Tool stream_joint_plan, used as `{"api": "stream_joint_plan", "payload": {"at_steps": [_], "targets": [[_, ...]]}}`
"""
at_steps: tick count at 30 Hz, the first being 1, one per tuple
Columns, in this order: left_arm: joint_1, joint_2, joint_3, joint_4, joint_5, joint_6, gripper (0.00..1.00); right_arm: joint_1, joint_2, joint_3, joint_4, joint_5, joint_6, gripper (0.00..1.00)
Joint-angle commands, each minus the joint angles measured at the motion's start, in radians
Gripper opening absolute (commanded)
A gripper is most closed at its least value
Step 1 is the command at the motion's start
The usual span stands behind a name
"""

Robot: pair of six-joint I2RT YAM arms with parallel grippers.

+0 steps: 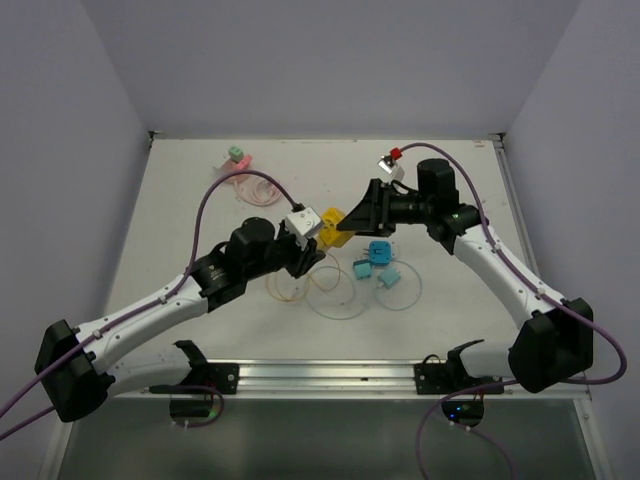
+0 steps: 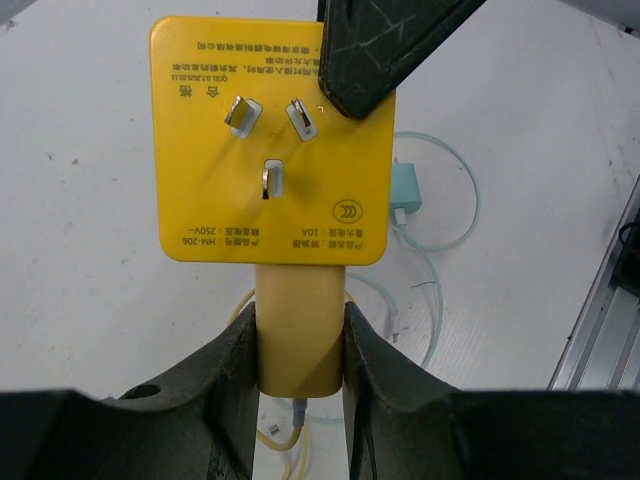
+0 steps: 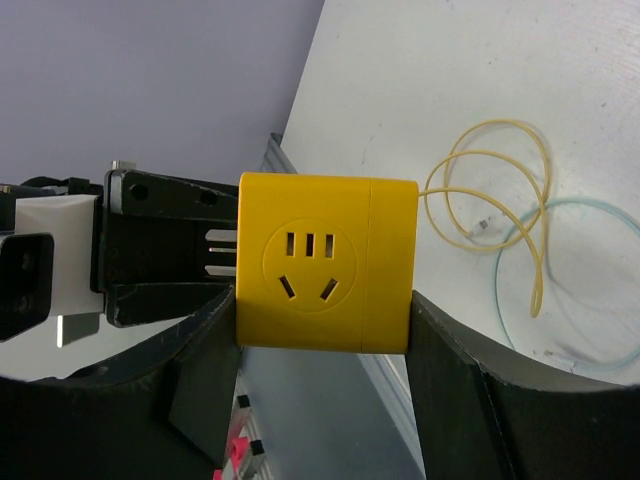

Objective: Pull the plug off the socket

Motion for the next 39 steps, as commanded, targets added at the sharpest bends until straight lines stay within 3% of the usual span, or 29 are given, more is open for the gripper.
{"api": "stream_joint_plan", "payload": {"at_steps": [1, 14, 19, 21, 25, 35, 39], "targets": [[0.013, -0.051, -0.049, -0.086, -0.051, -0.008, 0.0, -0.109, -0.051, 0.022, 0.012, 0.05, -0.057, 0.0], [0.012, -0.058, -0.124, -0.136, 0.01, -0.074, 0.0, -0.267, -0.05, 0.066, 0.021, 0.03, -0.051, 0.0], [0.012, -0.057, -0.147, -0.123, -0.029, -0.109, 0.0, -0.282, -0.047, 0.065, 0.026, 0.099, -0.054, 0.0], [0.013, -0.022, -0.145, -0.104, -0.055, -0.138, 0.0, -0.284, -0.053, 0.054, 0.021, 0.16, -0.059, 0.0], [0.015, 0.116, -0.11, -0.078, -0.085, -0.177, 0.09, -0.291, -0.077, -0.004, 0.012, 0.309, -0.069, 0.0], [0.023, 0.46, 0.107, -0.115, -0.224, -0.238, 0.16, -0.296, -0.137, -0.112, -0.055, 0.622, -0.152, 0.0], [0.03, 0.55, 0.164, -0.133, -0.221, -0.244, 0.28, -0.296, -0.147, -0.121, -0.086, 0.695, -0.192, 0.0]]}}
